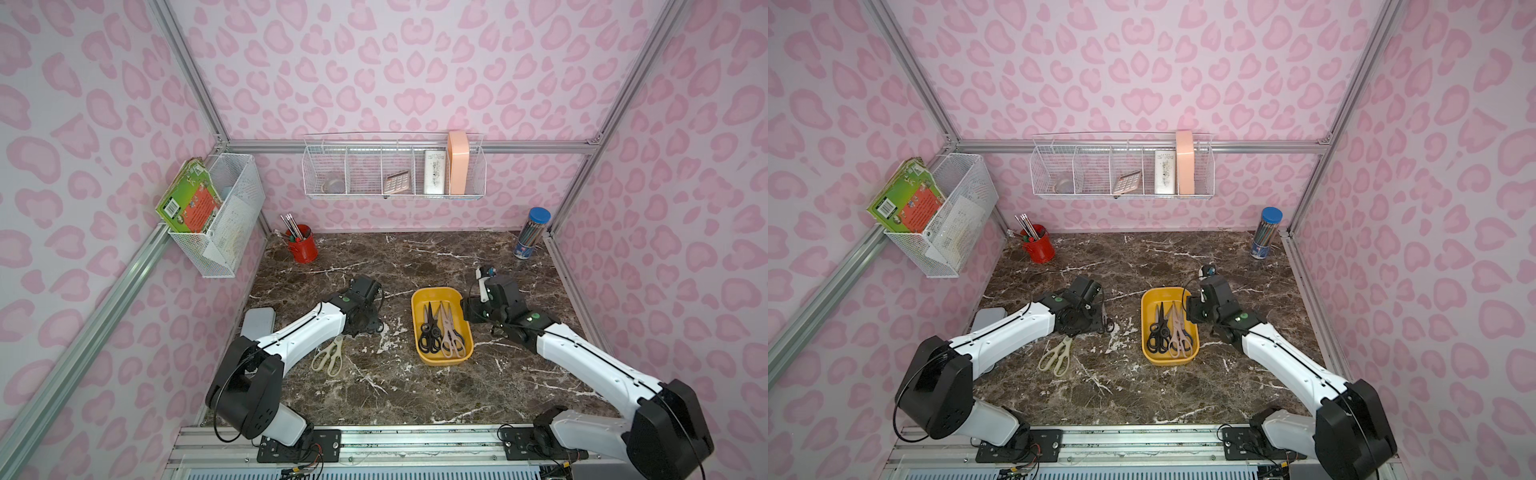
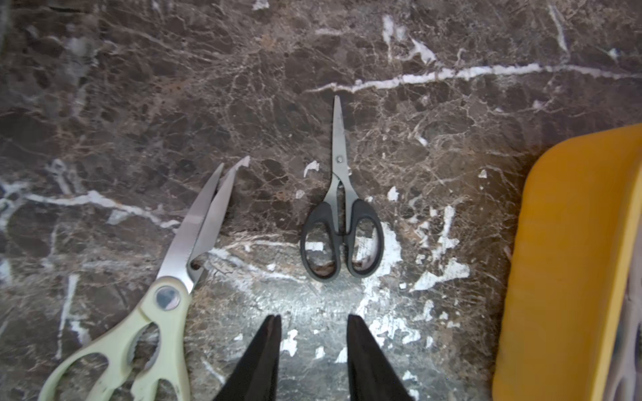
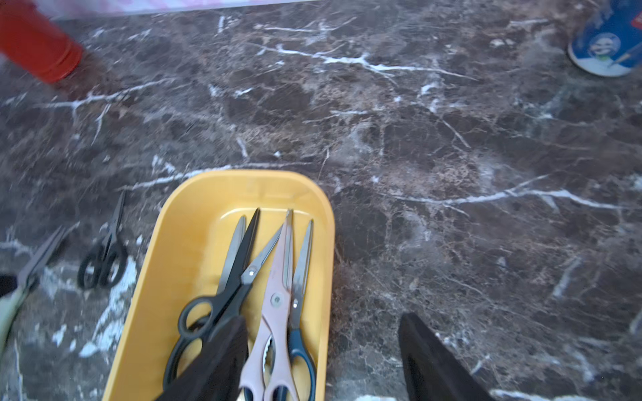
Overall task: Put the scissors into the storage box
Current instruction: Move the storage box to the center of the board, then pick up the scissors from the center of the board.
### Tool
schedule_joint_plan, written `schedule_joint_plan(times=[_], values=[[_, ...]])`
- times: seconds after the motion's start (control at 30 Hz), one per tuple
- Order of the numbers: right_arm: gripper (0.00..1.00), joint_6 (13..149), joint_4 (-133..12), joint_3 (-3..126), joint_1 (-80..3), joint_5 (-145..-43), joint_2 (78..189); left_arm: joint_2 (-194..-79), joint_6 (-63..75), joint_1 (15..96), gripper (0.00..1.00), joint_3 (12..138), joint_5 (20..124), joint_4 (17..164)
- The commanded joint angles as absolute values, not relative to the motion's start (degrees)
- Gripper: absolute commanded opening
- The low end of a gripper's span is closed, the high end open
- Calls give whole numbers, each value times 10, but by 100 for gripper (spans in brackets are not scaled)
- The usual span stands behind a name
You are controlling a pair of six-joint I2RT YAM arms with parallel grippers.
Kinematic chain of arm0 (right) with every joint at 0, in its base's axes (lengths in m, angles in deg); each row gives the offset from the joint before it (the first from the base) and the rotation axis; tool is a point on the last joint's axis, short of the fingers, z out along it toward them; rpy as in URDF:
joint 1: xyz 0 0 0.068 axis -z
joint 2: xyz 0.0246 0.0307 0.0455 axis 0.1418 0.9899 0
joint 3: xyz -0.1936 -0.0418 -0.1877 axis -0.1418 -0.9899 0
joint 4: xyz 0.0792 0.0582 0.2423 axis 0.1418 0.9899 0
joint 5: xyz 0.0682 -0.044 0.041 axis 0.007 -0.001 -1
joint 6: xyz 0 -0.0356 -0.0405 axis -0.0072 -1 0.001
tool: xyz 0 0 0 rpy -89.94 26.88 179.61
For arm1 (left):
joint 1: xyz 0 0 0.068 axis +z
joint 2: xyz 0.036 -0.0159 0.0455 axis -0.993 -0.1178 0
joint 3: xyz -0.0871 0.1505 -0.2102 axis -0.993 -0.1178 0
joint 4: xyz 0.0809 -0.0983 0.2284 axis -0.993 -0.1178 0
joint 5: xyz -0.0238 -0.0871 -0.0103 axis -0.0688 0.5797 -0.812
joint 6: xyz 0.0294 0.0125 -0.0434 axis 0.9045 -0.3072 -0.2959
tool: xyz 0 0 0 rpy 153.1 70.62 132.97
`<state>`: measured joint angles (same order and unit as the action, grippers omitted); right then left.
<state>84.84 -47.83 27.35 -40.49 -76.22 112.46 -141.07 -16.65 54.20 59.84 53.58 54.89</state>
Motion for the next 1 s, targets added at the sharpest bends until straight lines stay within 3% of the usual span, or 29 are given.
schedule_joint_plan(times=[0.0, 0.23, 0.33, 0.53, 0.67, 0.97], values=[[75, 764, -552, 192, -442, -799, 1065, -1442, -145, 568, 37, 614, 584, 561], [80, 713, -657, 46, -612, -694, 861, -1490, -128, 591, 31, 637, 585, 549], [85, 697, -729, -34, -612, -746, 766, -1516, -126, 591, 29, 651, 600, 545], [80, 721, -740, -122, -613, -736, 647, -1536, -130, 591, 26, 644, 591, 539], [78, 721, -748, -133, -613, -735, 633, -1540, -122, 590, 26, 644, 586, 534], [80, 718, -771, -114, -616, -737, 723, -1562, -121, 561, 22, 647, 559, 520]])
